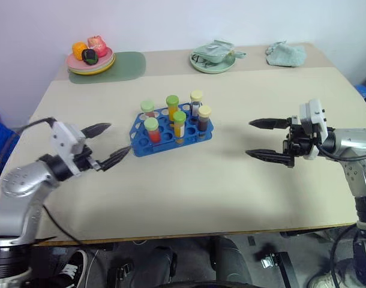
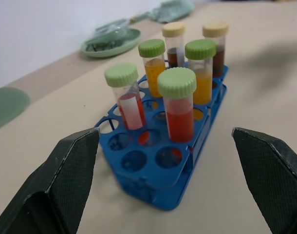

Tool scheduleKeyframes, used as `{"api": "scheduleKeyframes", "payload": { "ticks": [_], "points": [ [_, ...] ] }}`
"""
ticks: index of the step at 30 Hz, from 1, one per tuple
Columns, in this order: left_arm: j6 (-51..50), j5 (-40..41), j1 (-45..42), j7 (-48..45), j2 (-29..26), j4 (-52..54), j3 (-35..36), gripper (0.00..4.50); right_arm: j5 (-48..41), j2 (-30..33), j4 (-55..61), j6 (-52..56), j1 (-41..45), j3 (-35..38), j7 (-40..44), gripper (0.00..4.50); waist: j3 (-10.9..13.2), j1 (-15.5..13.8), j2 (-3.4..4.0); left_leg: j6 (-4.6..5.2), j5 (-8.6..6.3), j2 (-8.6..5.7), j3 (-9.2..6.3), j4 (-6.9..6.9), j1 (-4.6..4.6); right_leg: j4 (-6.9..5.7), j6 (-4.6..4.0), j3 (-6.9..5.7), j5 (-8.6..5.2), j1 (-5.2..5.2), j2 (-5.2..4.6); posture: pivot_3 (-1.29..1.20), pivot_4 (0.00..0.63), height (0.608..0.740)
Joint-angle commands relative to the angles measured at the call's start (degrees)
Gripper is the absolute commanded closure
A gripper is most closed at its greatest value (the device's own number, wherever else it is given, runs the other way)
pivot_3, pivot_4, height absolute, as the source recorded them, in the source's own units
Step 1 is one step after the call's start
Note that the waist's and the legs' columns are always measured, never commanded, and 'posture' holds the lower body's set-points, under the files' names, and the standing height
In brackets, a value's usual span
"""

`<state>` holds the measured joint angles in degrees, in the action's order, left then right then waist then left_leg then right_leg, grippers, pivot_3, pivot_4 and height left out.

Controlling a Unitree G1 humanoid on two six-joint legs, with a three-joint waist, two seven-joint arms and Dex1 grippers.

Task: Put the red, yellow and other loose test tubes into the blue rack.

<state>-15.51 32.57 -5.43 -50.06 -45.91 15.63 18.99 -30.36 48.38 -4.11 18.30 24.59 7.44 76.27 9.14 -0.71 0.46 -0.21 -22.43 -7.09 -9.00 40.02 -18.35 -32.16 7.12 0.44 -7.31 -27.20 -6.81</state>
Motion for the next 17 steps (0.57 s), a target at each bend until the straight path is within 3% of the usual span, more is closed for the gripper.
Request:
{"api": "scheduleKeyframes", "payload": {
  "ticks": [1, 7, 17],
  "points": [
    [0.75, 0.88, -1.84, -3.81, -2.75, 0.02, 1.67, 0.07, 0.32, 1.54, -2.05, -2.65, 1.18, 2.95, 0.65, 0.00, 0.00, 0.01, 0.00, 0.00, 0.00, 0.00, 0.00, -0.01, 0.02, 0.00, 0.00, 0.00, 0.00, 0.00, 0.00, 0.00, 0.150, 0.740],
    [2.26, 0.13, -6.03, -9.14, -5.44, -5.93, 1.38, 0.07, 1.38, 4.12, -3.64, -4.22, -0.79, 4.27, 1.29, 0.00, 0.00, -0.04, 0.02, 0.00, 0.00, 0.01, 0.07, -0.02, 0.00, 0.00, 0.00, -0.01, 0.00, -0.01, 0.01, 0.00, 0.150, 0.740],
    [6.16, -2.91, -10.04, -10.54, -1.34, -11.53, -2.87, 0.07, -0.48, 6.04, 2.27, -1.23, -5.25, 7.58, -1.15, 0.00, 0.01, 0.01, 0.02, -0.01, 0.00, 0.03, 0.09, -0.02, 0.00, -0.01, 0.00, 0.00, 0.00, -0.03, 0.02, 0.00, 0.150, 0.740]
  ]
}}
